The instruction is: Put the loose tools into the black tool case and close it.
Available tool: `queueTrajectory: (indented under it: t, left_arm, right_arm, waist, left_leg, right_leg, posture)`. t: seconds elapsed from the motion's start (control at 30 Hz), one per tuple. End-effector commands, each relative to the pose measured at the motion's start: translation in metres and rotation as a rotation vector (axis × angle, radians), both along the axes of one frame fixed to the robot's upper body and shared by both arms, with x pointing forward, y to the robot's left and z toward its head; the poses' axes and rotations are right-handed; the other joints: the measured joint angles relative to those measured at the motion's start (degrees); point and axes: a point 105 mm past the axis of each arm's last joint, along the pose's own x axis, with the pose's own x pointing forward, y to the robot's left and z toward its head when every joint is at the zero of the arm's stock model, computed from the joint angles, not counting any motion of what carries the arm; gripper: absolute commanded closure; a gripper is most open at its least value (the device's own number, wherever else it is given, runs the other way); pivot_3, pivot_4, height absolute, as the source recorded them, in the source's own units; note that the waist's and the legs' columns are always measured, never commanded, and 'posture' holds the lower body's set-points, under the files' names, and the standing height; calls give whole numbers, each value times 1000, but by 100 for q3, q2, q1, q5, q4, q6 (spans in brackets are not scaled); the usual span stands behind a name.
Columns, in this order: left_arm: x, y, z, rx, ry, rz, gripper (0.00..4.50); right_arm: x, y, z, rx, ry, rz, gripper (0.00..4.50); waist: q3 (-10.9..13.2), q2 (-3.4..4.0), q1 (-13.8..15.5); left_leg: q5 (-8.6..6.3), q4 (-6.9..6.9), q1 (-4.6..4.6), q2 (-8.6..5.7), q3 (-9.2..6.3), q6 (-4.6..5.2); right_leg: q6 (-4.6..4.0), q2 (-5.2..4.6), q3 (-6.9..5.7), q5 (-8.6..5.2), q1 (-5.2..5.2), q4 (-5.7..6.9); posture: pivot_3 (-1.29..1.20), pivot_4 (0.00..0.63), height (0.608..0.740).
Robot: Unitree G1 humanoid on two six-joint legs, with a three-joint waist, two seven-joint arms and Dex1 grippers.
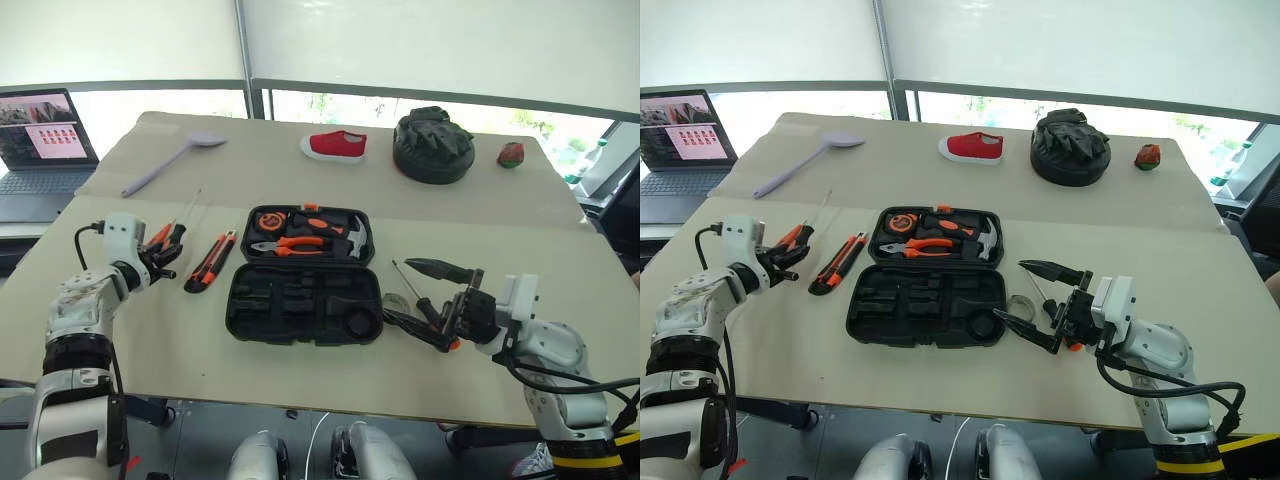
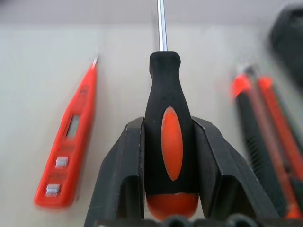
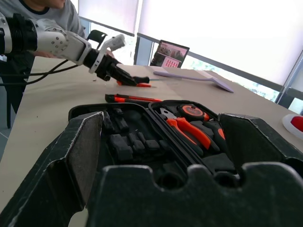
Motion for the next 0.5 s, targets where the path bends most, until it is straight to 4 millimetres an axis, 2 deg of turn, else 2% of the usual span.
queueTrajectory:
  t: [0.03,0.1,0.2,0.3,0.4,0.5]
  left_arm:
    - [-31,-54,39,222,-191,-432,3599]
    - [-45,-83,23,385,-124,-659,3599]
    - [-52,-107,5,542,-55,-846,3599]
    - [-43,-107,-7,656,-23,-860,3599]
    - [-37,-111,-18,699,1,-880,3599]
    - [-30,-114,-23,736,-1,-875,3599]
  right_arm:
    - [-5,-8,14,-15,-51,-13,0]
    - [-6,-14,14,-34,-44,-28,0]
    - [-5,-20,15,-48,-45,-46,0]
    - [-4,-19,16,-44,-50,-48,0]
    - [-6,-16,16,-39,-49,-46,0]
    - [-8,-15,15,-34,-46,-49,0]
  waist:
    - [0,1,0]
    - [0,5,2]
    - [2,27,23]
    - [3,25,4]
    - [3,25,-48]
    - [4,26,-49]
  left_leg:
    - [0,3,-2,0,0,0]
    - [-2,4,1,-2,0,2]
    - [-5,5,5,-6,0,5]
    - [-17,8,1,-5,-4,29]
    - [8,7,1,-1,-8,82]
    - [10,7,0,0,-12,85]
  right_leg:
    - [0,0,-1,0,0,0]
    - [0,-1,-1,0,5,0]
    - [2,-3,0,-1,12,-2]
    - [3,8,-1,-2,9,-2]
    - [2,17,3,-2,5,-2]
    - [2,15,2,-2,5,-1]
  posture:
    - [0,150,740]
    - [0,150,740]
    - [0,150,740]
    - [0,150,740]
    - [0,150,740]
    - [0,150,740]
